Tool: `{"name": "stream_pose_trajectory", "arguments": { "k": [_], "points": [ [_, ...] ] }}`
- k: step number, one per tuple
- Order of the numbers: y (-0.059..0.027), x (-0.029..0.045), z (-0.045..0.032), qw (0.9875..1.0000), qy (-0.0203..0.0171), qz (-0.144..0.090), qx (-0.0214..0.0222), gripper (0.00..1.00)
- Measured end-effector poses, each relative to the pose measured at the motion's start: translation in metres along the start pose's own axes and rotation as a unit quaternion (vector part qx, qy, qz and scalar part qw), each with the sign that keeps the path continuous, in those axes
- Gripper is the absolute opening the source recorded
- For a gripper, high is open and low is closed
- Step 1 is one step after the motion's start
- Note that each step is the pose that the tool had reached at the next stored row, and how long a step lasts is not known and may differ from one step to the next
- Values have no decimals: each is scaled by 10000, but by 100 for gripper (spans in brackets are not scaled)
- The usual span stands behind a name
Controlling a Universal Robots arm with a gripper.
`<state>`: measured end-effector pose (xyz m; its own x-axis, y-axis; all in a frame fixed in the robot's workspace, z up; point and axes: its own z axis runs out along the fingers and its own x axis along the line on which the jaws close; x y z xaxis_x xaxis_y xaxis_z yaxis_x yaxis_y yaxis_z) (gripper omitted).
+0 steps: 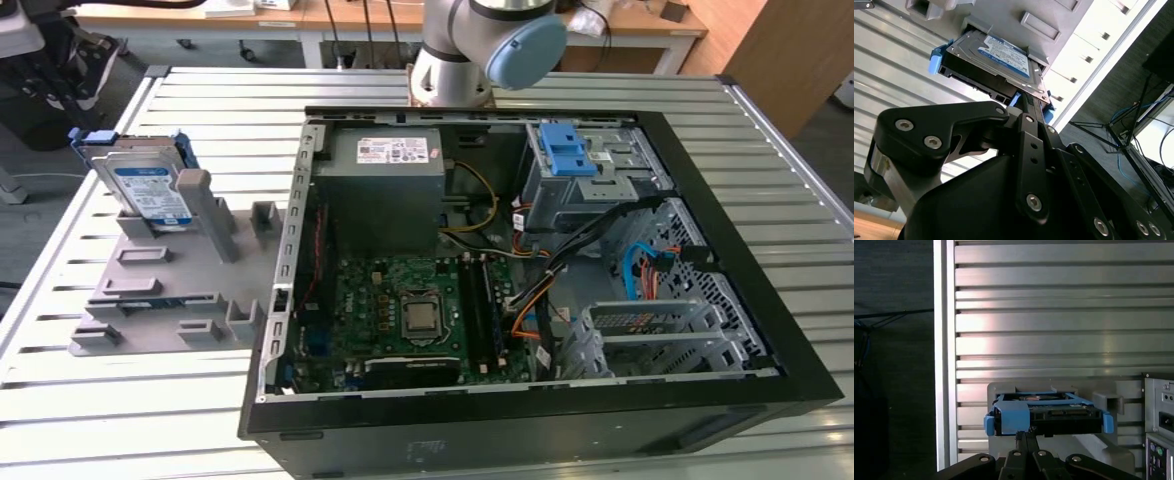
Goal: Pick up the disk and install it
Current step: 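Pick up the disk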
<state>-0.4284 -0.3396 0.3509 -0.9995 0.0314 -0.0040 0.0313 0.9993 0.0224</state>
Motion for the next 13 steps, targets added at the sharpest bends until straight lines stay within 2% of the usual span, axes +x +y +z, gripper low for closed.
{"name": "stream_pose_trajectory", "arguments": {
  "k": [13],
  "points": [
    [0,1,0,9994,8,-343,-1,11]
  ]
}}
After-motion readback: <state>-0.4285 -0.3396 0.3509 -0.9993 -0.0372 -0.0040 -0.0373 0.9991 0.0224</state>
